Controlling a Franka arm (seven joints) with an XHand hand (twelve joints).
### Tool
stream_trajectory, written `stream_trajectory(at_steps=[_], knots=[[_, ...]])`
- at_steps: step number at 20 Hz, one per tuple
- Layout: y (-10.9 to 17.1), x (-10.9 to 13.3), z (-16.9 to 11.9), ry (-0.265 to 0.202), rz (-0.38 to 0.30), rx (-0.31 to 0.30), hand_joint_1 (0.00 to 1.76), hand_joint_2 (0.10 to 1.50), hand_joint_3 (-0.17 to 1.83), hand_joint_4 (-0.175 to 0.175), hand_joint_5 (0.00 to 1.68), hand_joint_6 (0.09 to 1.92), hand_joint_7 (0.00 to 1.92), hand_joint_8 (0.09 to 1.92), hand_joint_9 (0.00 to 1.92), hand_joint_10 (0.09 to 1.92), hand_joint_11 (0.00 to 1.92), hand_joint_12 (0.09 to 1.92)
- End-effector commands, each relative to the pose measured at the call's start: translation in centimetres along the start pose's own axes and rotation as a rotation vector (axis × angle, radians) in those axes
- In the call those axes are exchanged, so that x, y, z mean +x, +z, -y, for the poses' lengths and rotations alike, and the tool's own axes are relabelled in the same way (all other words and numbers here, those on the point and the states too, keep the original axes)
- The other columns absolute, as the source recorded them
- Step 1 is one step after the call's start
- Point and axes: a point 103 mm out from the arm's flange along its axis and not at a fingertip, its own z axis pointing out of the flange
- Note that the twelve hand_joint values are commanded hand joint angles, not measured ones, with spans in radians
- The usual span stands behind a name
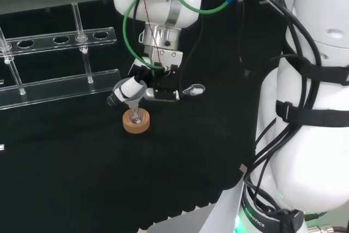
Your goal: Place the funnel on the round-bottom flask.
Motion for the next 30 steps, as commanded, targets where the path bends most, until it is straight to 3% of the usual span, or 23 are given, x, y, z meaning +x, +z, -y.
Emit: stream_trajectory(at_steps=[1,14,18,22,30], knots=[[-0.2,-0.1,-0.5,0.014,0.003,-0.002,0.85,0.60,0.83,0.105,0.98,0.53,1.13,0.30,0.96,0.09,0.00,1.47],[0.0,-0.8,-0.8,0.015,-0.013,-0.004,0.84,0.61,0.83,0.098,0.97,0.51,1.13,0.30,0.96,0.09,0.00,1.47],[0.0,-1.1,-0.7,0.006,-0.002,0.010,0.70,0.59,0.74,0.050,0.70,0.34,0.96,0.24,0.91,0.09,0.00,1.45],[-0.8,-1.1,-0.6,-0.002,0.015,0.020,0.58,0.61,0.58,0.031,0.56,0.11,0.73,0.21,0.77,0.09,0.00,1.41],[-1.1,-1.1,-0.5,-0.012,0.024,0.027,0.51,0.61,0.50,0.021,0.42,0.09,0.55,0.19,0.63,0.09,0.00,1.37]])
